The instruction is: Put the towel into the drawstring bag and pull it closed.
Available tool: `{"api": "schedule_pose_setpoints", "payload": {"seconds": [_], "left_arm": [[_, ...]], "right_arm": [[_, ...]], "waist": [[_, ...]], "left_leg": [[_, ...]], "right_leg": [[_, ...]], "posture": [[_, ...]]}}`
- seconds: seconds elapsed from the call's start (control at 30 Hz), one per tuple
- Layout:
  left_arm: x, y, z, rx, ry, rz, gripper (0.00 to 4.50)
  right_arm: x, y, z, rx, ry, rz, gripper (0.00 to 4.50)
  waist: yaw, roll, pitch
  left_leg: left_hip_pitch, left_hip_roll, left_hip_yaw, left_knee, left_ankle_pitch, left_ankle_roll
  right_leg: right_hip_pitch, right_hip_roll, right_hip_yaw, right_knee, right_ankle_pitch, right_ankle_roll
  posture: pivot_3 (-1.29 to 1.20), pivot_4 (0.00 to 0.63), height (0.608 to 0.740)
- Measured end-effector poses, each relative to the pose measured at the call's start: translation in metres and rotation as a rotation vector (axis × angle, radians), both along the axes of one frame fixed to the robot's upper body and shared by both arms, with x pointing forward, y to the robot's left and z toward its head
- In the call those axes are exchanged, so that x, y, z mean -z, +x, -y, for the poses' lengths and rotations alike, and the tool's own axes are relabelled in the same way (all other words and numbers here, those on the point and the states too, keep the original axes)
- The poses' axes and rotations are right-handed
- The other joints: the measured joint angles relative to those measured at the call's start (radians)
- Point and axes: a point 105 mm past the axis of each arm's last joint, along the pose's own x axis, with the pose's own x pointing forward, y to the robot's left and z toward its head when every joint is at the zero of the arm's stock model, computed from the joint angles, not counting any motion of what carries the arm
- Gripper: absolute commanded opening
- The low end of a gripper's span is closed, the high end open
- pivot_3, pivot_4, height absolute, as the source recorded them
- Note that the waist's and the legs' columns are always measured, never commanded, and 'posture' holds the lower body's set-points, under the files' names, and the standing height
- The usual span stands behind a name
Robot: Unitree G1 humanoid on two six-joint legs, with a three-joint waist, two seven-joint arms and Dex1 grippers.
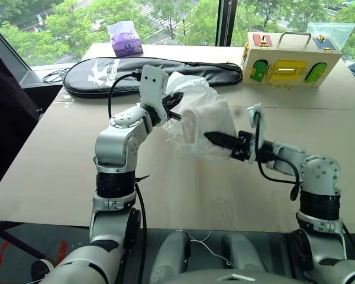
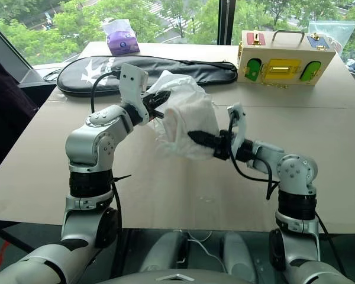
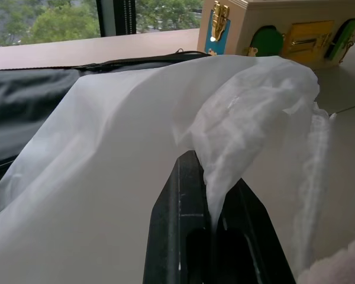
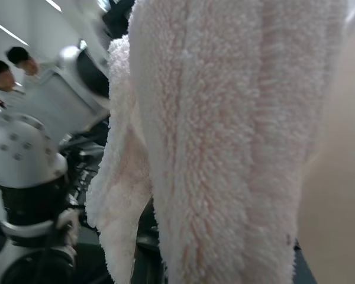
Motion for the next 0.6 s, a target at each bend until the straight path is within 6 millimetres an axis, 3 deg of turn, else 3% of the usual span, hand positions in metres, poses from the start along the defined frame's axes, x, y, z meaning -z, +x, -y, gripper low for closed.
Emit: {"api": "schedule_pose_setpoints", "payload": {"seconds": [0.17,0.3,0.5,0.6], "left_arm": [[0.005,-0.007,0.011,0.066,-0.034,-0.058,0.00],[0.006,-0.017,0.018,0.112,-0.053,-0.085,0.00],[0.012,-0.022,0.024,0.147,-0.068,-0.133,0.00],[0.013,-0.023,0.026,0.153,-0.065,-0.135,0.00]], "right_arm": [[-0.016,0.016,-0.009,0.139,0.163,-0.019,0.04],[-0.011,0.031,-0.006,0.256,0.173,-0.063,0.04],[0.008,0.040,-0.018,0.350,-0.033,-0.017,0.04],[0.006,0.042,-0.027,0.369,-0.013,-0.013,0.04]], "waist": [[-0.005,0.000,0.000],[-0.002,0.000,0.000],[-0.004,0.000,0.000],[-0.006,0.000,0.000]], "left_leg": [[0.001,0.001,0.000,0.000,0.000,-0.001],[0.000,0.000,0.000,0.000,0.003,-0.004],[0.000,0.000,0.000,0.000,0.003,-0.005],[0.000,0.001,0.000,-0.001,0.003,-0.005]], "right_leg": [[-0.001,0.001,0.001,0.002,0.000,0.000],[-0.001,0.001,0.001,0.001,0.000,0.000],[-0.002,0.002,0.001,0.002,0.000,0.000],[-0.002,0.002,0.001,0.002,0.000,0.000]], "posture": [[0.00,0.150,0.740],[0.00,0.150,0.740],[0.00,0.150,0.740],[0.00,0.150,0.740]]}}
